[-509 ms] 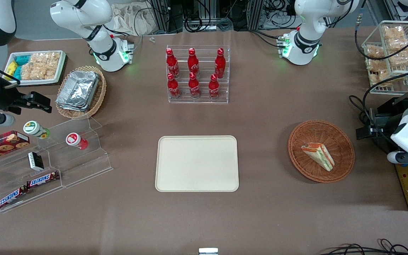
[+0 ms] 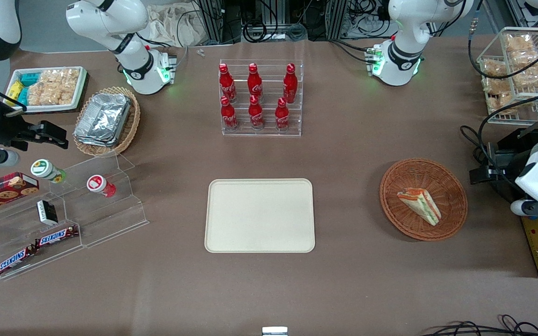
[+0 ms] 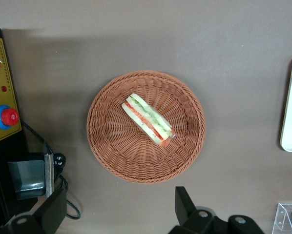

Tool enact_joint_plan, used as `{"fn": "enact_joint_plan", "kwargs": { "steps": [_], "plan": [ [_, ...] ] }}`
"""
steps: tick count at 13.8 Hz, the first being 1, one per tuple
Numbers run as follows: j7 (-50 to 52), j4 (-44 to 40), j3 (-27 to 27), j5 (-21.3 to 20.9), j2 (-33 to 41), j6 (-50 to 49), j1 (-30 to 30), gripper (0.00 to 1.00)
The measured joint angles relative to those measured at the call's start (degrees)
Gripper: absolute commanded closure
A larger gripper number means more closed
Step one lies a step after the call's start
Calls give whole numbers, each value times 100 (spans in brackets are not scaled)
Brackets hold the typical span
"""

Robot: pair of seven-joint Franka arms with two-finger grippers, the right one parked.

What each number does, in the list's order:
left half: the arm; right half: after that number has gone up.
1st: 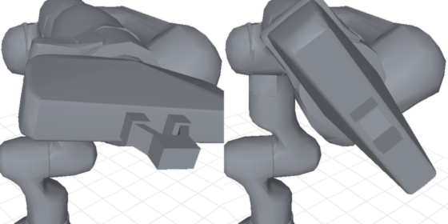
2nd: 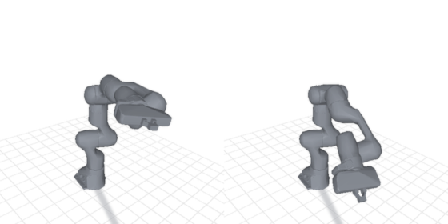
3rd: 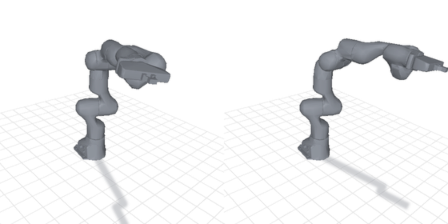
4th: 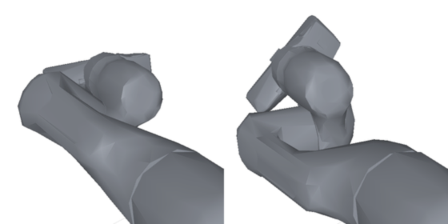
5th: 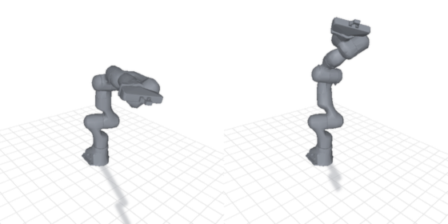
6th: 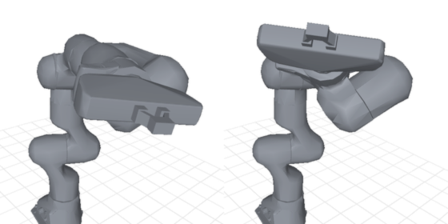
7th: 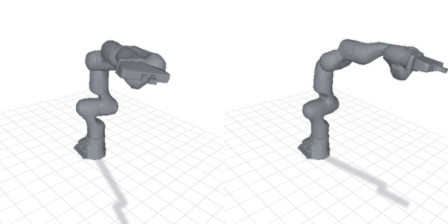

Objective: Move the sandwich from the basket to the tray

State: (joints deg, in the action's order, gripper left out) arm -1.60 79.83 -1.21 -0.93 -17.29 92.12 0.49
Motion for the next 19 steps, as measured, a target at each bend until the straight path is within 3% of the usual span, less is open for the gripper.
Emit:
{"fn": "enact_joint_plan", "kwargs": {
  "steps": [6, 16, 19],
  "plan": [
    [277, 1135, -12, 0, 69, 913, -12, 1],
    [3570, 2243, -103, 15, -261, 2384, -26, 1],
    [4004, 2549, -102, 18, -386, 2903, -19, 1]
  ]
}}
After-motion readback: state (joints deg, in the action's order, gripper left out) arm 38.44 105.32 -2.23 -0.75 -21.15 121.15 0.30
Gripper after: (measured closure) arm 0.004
